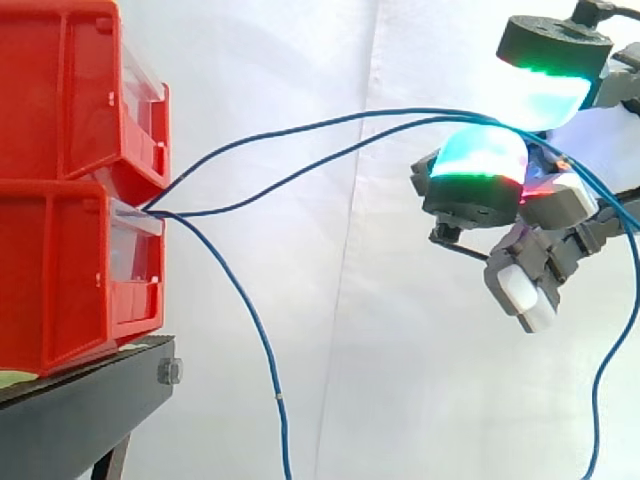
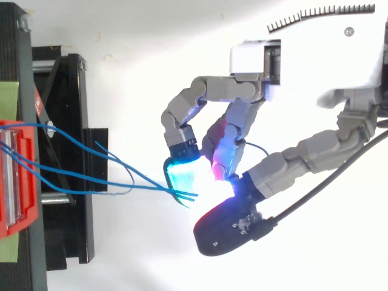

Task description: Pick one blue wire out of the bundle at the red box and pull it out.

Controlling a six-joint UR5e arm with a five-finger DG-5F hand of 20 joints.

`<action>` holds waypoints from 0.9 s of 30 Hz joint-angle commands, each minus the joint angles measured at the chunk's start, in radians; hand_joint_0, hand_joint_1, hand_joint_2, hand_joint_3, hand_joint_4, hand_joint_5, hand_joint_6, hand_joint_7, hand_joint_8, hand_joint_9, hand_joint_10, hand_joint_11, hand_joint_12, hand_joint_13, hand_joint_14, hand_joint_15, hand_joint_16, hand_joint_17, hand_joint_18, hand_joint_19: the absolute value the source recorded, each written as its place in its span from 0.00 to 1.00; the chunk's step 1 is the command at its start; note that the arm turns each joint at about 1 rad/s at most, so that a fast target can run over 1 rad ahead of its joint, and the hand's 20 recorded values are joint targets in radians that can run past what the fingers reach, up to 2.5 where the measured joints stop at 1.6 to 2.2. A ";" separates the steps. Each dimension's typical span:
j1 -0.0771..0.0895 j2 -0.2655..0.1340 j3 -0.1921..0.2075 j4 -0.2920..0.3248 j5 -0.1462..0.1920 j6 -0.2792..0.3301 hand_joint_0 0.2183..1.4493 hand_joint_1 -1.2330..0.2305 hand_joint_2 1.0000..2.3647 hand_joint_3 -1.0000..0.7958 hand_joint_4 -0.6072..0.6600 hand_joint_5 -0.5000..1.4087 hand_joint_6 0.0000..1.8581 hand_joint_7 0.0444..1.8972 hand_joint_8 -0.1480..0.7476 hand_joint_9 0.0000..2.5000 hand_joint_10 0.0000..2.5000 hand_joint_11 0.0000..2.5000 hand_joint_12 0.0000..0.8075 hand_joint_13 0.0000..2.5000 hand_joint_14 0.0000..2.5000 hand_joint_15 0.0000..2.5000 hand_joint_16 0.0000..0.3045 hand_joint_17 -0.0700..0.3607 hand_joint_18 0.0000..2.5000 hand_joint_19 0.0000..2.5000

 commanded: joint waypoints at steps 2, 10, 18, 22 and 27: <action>0.000 0.000 -0.001 0.000 0.000 0.000 0.32 0.25 0.01 0.40 0.58 0.23 0.49 0.65 0.51 0.46 0.01 0.25 0.53 0.33 0.01 0.20 0.16 0.42 0.27 0.17; 0.000 0.001 0.000 0.000 0.000 0.000 0.36 0.22 0.01 0.35 0.56 0.21 0.50 0.63 0.52 0.44 0.01 0.26 0.54 0.33 0.01 0.20 0.16 0.42 0.27 0.15; 0.000 0.001 0.000 0.000 0.000 0.000 0.41 0.19 0.00 0.28 0.58 0.19 0.52 0.55 0.52 0.41 0.01 0.30 0.54 0.31 0.01 0.19 0.17 0.43 0.28 0.14; 0.000 0.001 0.000 0.000 0.000 0.000 0.37 0.22 0.00 0.28 0.59 0.18 0.52 0.52 0.52 0.41 0.01 0.30 0.54 0.30 0.01 0.18 0.17 0.43 0.28 0.15; 0.000 0.001 0.000 0.000 0.000 0.000 0.33 0.28 0.00 0.28 0.59 0.20 0.51 0.57 0.53 0.43 0.01 0.30 0.55 0.31 0.01 0.18 0.17 0.43 0.28 0.16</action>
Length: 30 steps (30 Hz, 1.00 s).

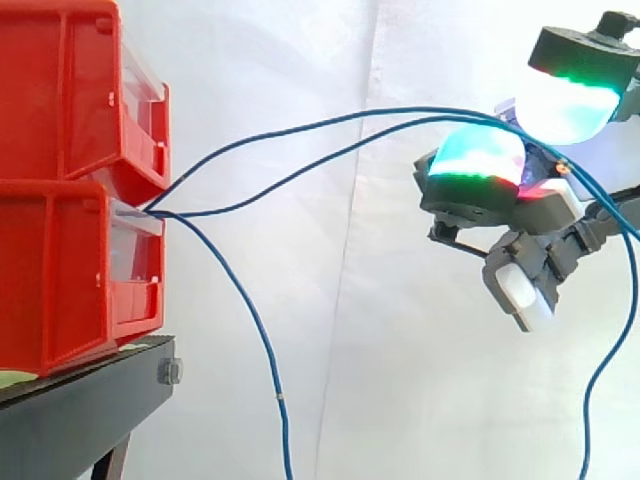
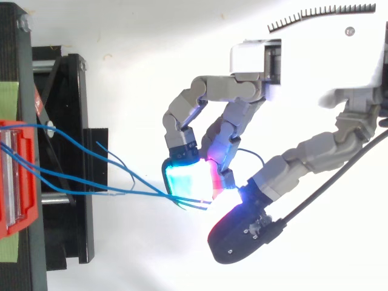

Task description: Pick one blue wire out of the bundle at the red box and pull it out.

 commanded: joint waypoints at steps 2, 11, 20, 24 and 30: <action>0.000 0.000 0.000 0.000 0.000 0.000 0.32 0.31 0.00 0.28 0.60 0.20 0.50 0.57 0.54 0.44 0.01 0.30 0.55 0.31 0.01 0.18 0.17 0.43 0.28 0.17; 0.000 0.000 0.002 0.000 0.000 0.002 0.28 0.35 0.00 0.29 0.59 0.21 0.50 0.58 0.55 0.45 0.01 0.29 0.56 0.31 0.01 0.19 0.17 0.44 0.28 0.18; 0.000 0.000 0.002 0.000 0.000 0.000 0.23 0.35 0.00 0.28 0.60 0.21 0.50 0.59 0.57 0.46 0.01 0.29 0.58 0.31 0.01 0.19 0.18 0.46 0.28 0.19; 0.000 -0.001 0.002 0.000 0.000 0.000 0.23 0.35 0.00 0.28 0.60 0.21 0.50 0.58 0.57 0.46 0.01 0.29 0.58 0.31 0.01 0.19 0.19 0.46 0.28 0.18; 0.000 0.000 0.002 0.000 0.000 0.000 0.29 0.33 0.00 0.32 0.60 0.21 0.49 0.61 0.56 0.46 0.01 0.29 0.55 0.32 0.01 0.19 0.17 0.43 0.28 0.19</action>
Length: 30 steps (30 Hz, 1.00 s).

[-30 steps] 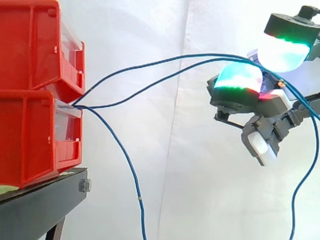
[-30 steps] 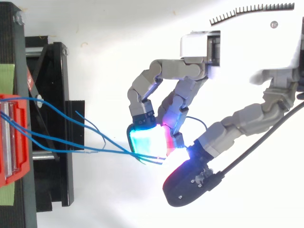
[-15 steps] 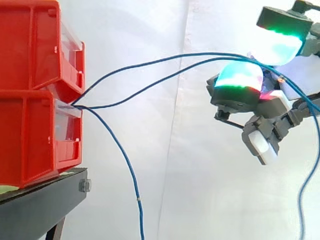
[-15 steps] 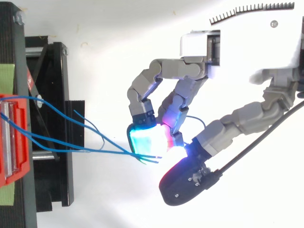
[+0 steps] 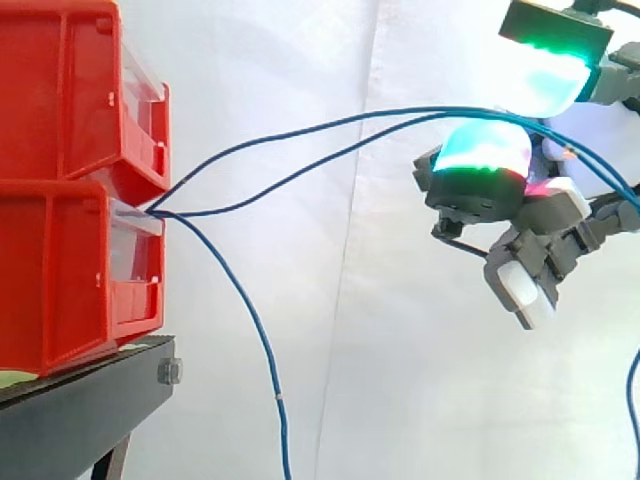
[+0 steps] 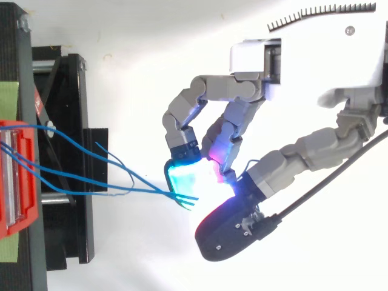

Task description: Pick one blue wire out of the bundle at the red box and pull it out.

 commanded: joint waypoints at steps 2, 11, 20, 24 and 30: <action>0.000 0.000 0.000 0.000 0.000 0.000 0.29 0.33 0.01 0.34 0.59 0.21 0.49 0.62 0.56 0.46 0.01 0.29 0.55 0.33 0.01 0.20 0.17 0.43 0.29 0.19; 0.000 0.000 0.000 0.000 0.000 0.000 0.27 0.33 0.01 0.42 0.47 0.22 0.49 0.59 0.48 0.49 0.01 0.23 0.55 0.34 0.01 0.18 0.18 0.45 0.31 0.18; 0.000 0.000 0.000 0.000 0.000 -0.002 0.27 0.35 0.00 0.43 0.44 0.23 0.47 0.57 0.46 0.48 0.00 0.14 0.58 0.34 0.00 0.15 0.21 0.50 0.32 0.17; 0.001 -0.001 0.000 0.000 0.005 -0.002 0.27 0.36 0.00 0.43 0.45 0.23 0.47 0.57 0.47 0.48 0.00 0.15 0.59 0.33 0.00 0.16 0.21 0.50 0.31 0.17; 0.000 0.000 0.000 0.000 0.008 -0.002 0.27 0.38 0.00 0.41 0.46 0.23 0.47 0.58 0.48 0.48 0.00 0.15 0.59 0.33 0.01 0.16 0.21 0.50 0.30 0.18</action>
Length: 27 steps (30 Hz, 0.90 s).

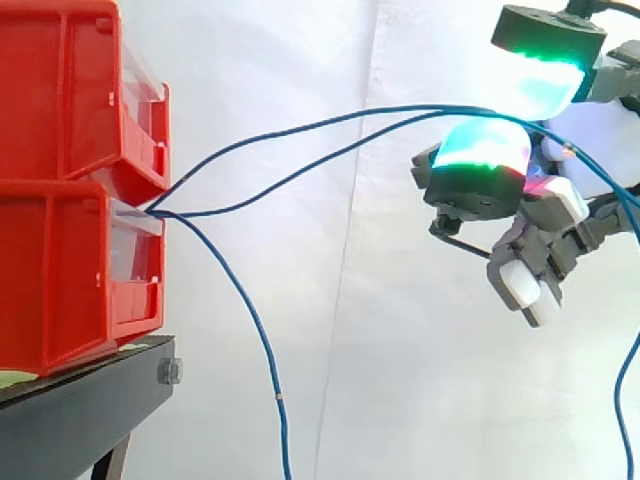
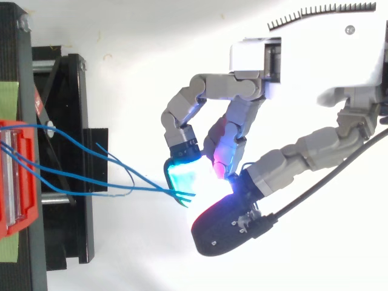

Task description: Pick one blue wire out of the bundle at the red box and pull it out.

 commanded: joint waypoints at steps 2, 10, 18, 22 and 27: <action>-0.001 0.000 0.000 0.000 0.000 0.000 0.27 0.42 0.01 0.41 0.46 0.23 0.47 0.58 0.47 0.48 0.00 0.14 0.58 0.33 0.00 0.16 0.21 0.49 0.30 0.18; 0.001 -0.001 0.000 0.000 0.000 0.000 0.27 0.43 0.00 0.42 0.46 0.23 0.47 0.58 0.46 0.48 0.00 0.13 0.58 0.33 0.00 0.16 0.21 0.49 0.29 0.18; -0.001 -0.001 0.000 0.000 0.000 0.000 0.27 0.43 0.00 0.43 0.45 0.24 0.46 0.56 0.43 0.47 0.00 0.09 0.56 0.31 0.00 0.13 0.21 0.49 0.28 0.17; -0.001 0.000 0.000 0.000 0.000 0.002 0.27 0.43 0.00 0.45 0.44 0.24 0.46 0.57 0.43 0.48 0.00 0.08 0.57 0.31 0.00 0.13 0.21 0.50 0.28 0.17; 0.001 -0.001 0.000 0.000 0.000 0.002 0.27 0.43 0.00 0.46 0.44 0.24 0.45 0.57 0.43 0.48 0.00 0.07 0.57 0.31 0.00 0.12 0.22 0.51 0.28 0.16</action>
